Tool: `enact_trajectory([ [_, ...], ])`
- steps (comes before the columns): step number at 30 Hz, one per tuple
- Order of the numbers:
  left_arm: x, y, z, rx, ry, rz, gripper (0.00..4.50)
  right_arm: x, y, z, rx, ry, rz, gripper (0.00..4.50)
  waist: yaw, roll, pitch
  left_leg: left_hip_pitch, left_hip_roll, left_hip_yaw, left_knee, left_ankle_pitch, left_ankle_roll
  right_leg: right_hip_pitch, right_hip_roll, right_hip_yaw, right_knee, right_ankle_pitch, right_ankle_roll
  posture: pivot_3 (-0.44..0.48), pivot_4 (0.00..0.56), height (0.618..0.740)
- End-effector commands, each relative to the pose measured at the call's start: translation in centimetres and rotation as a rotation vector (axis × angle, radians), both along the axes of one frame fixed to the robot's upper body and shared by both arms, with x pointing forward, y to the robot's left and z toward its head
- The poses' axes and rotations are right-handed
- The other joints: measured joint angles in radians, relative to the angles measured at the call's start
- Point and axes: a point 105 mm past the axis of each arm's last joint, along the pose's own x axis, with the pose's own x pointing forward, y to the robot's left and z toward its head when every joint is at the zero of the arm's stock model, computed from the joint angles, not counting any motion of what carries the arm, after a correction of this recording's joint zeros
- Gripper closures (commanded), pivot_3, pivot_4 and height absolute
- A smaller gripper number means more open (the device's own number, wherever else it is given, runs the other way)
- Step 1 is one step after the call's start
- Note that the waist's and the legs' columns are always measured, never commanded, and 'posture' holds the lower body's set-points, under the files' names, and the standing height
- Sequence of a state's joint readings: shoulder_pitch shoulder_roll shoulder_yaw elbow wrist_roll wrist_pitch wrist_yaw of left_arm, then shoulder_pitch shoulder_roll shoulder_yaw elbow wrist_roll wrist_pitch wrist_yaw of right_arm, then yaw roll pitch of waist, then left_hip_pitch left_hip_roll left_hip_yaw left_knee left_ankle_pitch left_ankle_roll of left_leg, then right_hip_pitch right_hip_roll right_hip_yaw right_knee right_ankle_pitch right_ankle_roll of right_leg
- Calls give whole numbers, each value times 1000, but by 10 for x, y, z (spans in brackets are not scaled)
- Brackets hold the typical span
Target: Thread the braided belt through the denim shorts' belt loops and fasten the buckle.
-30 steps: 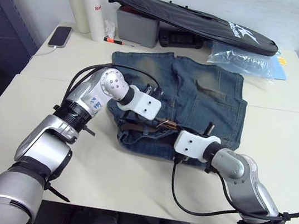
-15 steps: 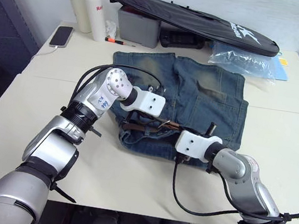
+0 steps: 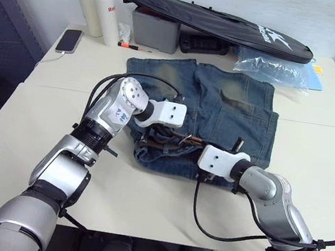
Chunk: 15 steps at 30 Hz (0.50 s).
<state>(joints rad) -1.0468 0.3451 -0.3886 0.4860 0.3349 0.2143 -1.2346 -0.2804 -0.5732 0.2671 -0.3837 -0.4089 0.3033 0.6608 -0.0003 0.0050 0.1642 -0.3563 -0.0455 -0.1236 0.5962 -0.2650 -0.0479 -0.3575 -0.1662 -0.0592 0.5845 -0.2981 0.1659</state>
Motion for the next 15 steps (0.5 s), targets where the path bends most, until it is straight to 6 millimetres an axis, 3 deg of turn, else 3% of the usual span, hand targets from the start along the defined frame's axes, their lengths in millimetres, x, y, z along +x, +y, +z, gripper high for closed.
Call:
enact_trajectory([
  [1, -25, -42, 16, -105, 16, -167, 4500, -7, 21, 11, 51, -35, 85, 4469, 0, 0, 0, 0, 0, 0, 0, 0, 0, 0, 0, 0, 0, 0, 0, 0, 150, 740],
  [10, -46, -43, 4, -87, 166, -168, 4500, -6, 23, 11, 78, -19, 86, 4469, -1, 1, -1, 0, 0, 0, 0, 0, 0, 0, 0, 0, 0, 0, 0, 0, 150, 740],
  [15, -42, -47, 5, -92, 123, -159, 4500, -6, 24, 12, 80, -19, 88, 4469, -1, 1, -1, 0, 0, 0, 0, 0, 0, 0, 0, 0, 0, 0, 0, 0, 150, 740],
])
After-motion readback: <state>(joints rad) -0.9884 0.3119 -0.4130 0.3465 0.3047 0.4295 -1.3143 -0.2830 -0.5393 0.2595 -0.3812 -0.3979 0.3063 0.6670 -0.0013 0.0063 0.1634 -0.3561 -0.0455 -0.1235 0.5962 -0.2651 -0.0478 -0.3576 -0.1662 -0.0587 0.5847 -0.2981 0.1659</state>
